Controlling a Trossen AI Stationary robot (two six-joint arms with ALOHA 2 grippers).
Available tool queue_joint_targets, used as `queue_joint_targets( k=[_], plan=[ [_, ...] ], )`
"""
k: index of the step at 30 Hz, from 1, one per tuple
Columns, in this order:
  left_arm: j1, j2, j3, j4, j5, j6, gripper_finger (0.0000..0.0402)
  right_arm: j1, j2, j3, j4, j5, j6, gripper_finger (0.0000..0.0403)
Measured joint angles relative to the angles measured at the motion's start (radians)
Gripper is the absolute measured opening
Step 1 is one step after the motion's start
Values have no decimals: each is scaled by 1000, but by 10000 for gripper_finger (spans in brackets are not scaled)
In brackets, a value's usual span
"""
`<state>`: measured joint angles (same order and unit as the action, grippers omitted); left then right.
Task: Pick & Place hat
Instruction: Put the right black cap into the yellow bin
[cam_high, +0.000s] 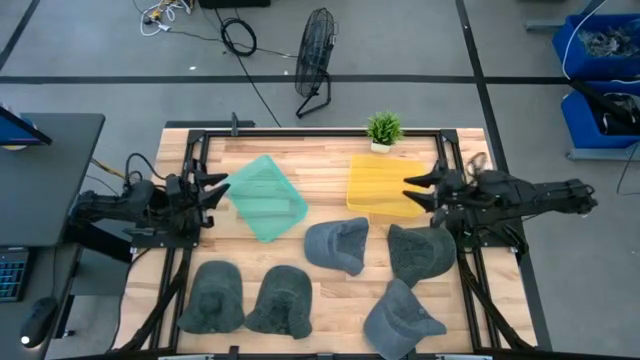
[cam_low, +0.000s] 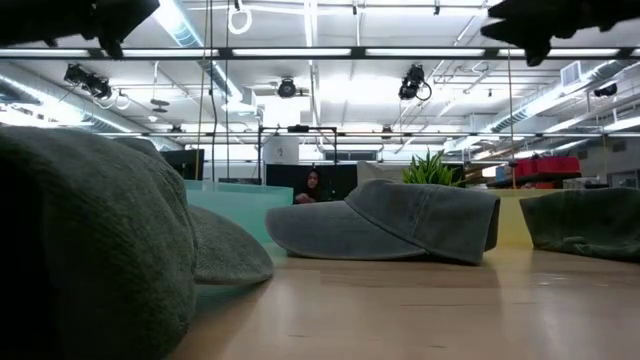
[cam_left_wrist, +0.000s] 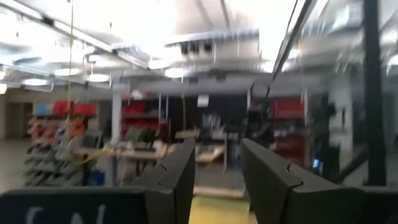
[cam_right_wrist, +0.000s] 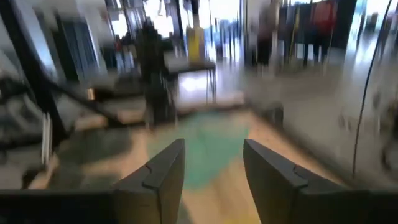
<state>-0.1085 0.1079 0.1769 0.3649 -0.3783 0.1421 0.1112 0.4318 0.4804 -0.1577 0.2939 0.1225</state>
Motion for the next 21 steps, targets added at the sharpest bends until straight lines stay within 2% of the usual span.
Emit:
queue_joint_targets(
  k=[3,7,9,12,17,21],
  plan=[
    [0,112,120,-139,-40,2,131,2,192,131,-159,-51,88,163],
    [0,278,271,-320,-64,-3,131,22,410,330,-402,-110,125,162],
    [0,350,325,-355,-65,-21,131,27,504,418,-577,-111,182,162],
    [0,438,368,-360,-65,-25,131,35,622,514,-834,-124,365,162],
    [0,529,388,-359,-91,-25,130,50,747,521,-1104,-266,678,162],
    [0,569,388,-360,-127,-18,130,55,808,463,-1155,-290,741,162]
  ],
)
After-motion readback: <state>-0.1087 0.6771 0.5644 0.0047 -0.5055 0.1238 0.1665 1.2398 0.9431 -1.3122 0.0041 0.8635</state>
